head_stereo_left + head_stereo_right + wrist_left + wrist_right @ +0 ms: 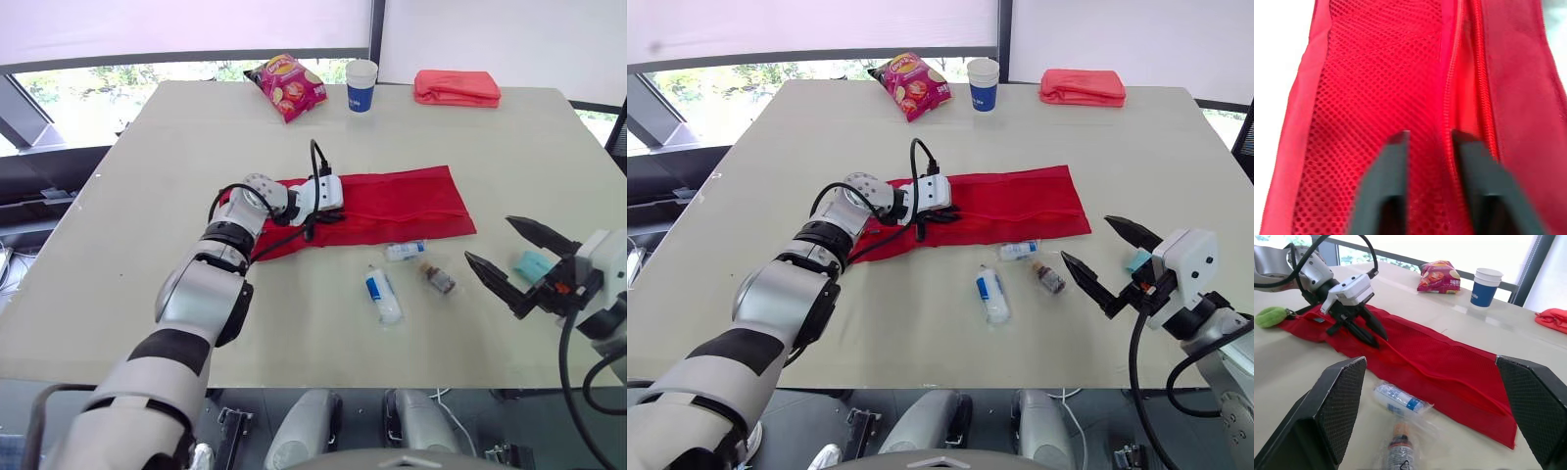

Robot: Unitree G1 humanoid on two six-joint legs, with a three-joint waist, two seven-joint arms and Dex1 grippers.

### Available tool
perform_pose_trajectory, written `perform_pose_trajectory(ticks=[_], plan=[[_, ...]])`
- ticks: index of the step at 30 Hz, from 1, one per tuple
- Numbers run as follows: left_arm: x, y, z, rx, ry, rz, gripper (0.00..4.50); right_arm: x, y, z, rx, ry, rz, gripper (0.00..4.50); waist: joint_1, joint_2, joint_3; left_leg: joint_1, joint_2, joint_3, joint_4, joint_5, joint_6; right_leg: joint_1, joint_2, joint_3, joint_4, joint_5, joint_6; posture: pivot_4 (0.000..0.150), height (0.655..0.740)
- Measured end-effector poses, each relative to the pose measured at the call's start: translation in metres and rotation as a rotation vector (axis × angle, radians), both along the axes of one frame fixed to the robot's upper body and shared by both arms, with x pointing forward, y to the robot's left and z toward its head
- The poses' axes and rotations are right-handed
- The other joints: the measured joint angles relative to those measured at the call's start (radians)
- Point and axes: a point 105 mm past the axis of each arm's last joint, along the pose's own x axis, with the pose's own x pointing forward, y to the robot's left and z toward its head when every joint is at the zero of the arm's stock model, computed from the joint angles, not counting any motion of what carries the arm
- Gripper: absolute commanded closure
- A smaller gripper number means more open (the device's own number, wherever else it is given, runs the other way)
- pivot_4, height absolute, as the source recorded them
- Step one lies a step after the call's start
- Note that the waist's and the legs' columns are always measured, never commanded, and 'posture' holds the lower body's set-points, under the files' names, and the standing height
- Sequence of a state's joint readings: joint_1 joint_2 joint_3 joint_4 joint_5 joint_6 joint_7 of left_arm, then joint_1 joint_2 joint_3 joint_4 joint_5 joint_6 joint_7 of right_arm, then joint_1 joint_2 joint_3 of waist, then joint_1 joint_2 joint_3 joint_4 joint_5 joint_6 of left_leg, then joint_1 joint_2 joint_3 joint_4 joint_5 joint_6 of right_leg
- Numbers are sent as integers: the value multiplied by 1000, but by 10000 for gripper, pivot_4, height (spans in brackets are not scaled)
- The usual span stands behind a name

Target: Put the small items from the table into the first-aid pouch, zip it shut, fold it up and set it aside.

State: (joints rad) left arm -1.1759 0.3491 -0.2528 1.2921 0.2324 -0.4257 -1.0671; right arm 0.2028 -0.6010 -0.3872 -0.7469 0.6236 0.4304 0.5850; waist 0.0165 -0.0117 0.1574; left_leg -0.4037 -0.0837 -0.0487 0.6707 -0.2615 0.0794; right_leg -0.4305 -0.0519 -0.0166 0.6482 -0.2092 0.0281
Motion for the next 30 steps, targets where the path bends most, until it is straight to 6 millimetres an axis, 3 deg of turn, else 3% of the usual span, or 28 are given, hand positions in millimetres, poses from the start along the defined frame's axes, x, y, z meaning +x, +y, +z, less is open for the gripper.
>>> perform_pose_trajectory(ticks=[4,13,24,28,30], plan=[[-7,-9,7,-104,57,-54,43925,0,-1,-1,-5,0,-14,0,-1,0,0,0,0,0,0,0,0,0,0,0,0,0,0,1500,7395],[-17,-7,14,-262,258,-82,43925,-2,3,-5,-30,23,3,0,-2,0,0,0,0,0,1,0,0,0,1,0,0,0,0,1500,7395],[-14,-9,15,-258,253,-58,43925,-6,23,-46,-125,202,67,0,-1,0,0,0,0,0,1,0,0,0,0,0,1,0,0,1500,7395],[-14,-9,14,-251,250,-56,43925,-6,28,-53,-136,223,72,0,-2,0,0,0,0,0,1,0,0,0,0,0,1,0,0,1500,7395],[-15,-9,14,-250,254,-61,38613,-4,28,-51,-134,213,62,0,-2,0,0,0,0,0,2,0,0,0,0,0,1,0,0,1500,7395]])
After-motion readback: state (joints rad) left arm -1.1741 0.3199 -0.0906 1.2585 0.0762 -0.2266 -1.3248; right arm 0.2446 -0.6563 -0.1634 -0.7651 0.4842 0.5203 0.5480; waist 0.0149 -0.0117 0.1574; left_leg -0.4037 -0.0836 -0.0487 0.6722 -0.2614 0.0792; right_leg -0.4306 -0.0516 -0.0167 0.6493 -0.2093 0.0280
